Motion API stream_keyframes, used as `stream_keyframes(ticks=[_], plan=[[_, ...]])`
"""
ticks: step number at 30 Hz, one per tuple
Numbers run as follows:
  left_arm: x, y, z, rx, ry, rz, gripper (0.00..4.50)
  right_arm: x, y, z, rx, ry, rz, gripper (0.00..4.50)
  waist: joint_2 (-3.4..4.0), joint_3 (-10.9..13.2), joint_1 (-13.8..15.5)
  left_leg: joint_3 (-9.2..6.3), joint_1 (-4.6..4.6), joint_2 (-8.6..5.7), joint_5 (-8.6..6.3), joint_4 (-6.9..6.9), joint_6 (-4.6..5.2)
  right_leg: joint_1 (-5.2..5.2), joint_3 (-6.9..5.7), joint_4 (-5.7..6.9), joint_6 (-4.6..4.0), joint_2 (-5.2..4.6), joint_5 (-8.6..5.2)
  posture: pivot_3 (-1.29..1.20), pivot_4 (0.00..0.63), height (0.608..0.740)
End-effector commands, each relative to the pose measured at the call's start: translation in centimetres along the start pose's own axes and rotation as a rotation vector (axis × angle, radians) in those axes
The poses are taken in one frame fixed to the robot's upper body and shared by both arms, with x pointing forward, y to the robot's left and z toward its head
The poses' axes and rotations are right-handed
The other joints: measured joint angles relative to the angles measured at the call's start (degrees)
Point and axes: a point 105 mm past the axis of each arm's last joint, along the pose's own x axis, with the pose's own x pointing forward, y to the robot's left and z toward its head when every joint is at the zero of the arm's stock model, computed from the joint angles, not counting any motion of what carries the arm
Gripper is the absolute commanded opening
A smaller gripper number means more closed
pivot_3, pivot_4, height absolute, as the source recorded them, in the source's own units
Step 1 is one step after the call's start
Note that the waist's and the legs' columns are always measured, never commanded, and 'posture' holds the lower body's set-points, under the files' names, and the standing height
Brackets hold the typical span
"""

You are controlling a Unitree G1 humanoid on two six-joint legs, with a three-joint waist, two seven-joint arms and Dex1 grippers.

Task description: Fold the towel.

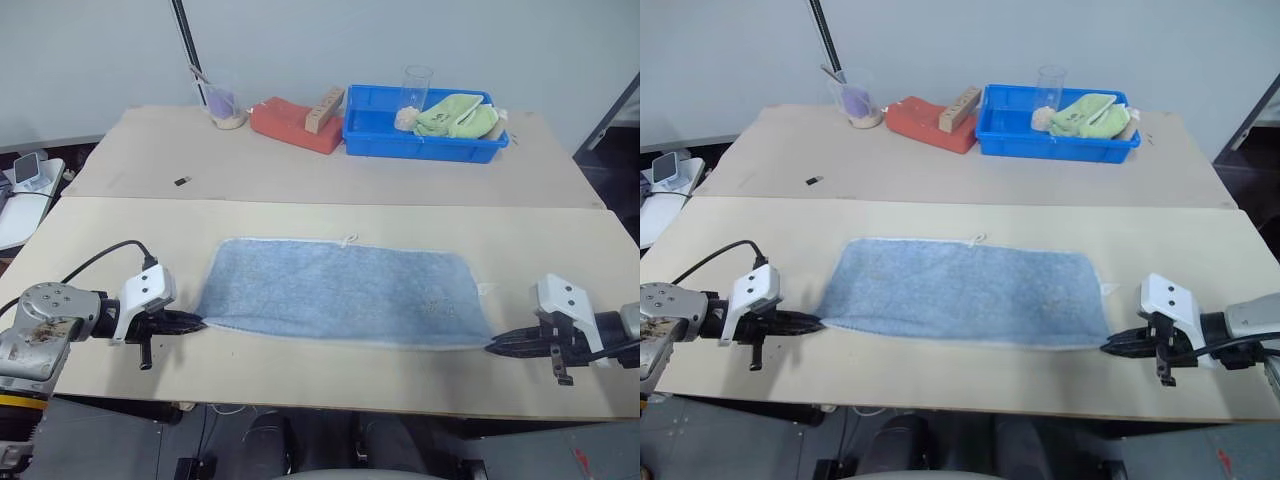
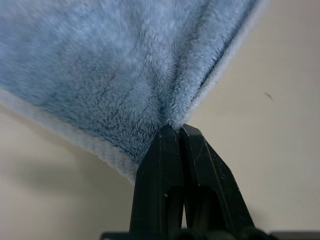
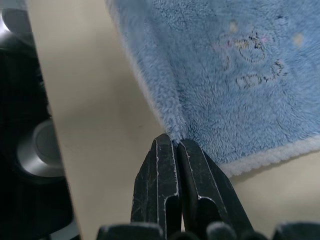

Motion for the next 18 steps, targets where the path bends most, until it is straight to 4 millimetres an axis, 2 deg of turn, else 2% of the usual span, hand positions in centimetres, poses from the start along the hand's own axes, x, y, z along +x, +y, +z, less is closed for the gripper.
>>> stream_keyframes(ticks=[1, 8, 14, 18], plan=[[-1.0, 1.7, 1.9, 0.009, -0.050, 0.053, 0.00, -1.1, -2.2, 2.0, 0.043, -0.074, -0.086, 0.04, -0.05, 0.03, -0.02, 0.01, 0.00, -0.03, 0.00, 0.00, 0.00, 0.00, 0.00, 0.00, 0.00, 0.01, 0.00, 0.00, 0.150, 0.656], [-0.8, 5.2, 4.2, -0.033, -0.104, 0.099, 0.00, -1.0, -5.9, 3.8, 0.198, -0.144, -0.153, 0.04, -0.08, -0.01, 0.03, 0.19, -0.08, -0.13, -0.01, -0.09, 0.02, 0.00, 0.00, -0.07, 0.17, 0.15, 0.17, 0.00, 0.150, 0.656], [0.9, 8.1, 7.0, -0.048, -0.173, 0.134, 0.00, -0.4, -8.6, 4.4, 0.295, -0.155, -0.204, 0.04, -0.08, -0.01, -0.07, 0.20, -0.14, -0.16, 0.00, -0.07, 0.03, 0.01, -0.02, -0.08, 0.12, 0.15, 0.21, 0.00, 0.150, 0.656], [1.9, 10.5, 7.5, -0.067, -0.172, 0.226, 0.00, 0.0, -9.9, 4.3, 0.329, -0.150, -0.239, 0.04, -0.07, -0.03, -0.19, 0.19, -0.19, -0.21, 0.01, -0.04, 0.04, 0.02, 0.01, -0.08, 0.06, 0.14, 0.26, 0.00, 0.150, 0.656]])
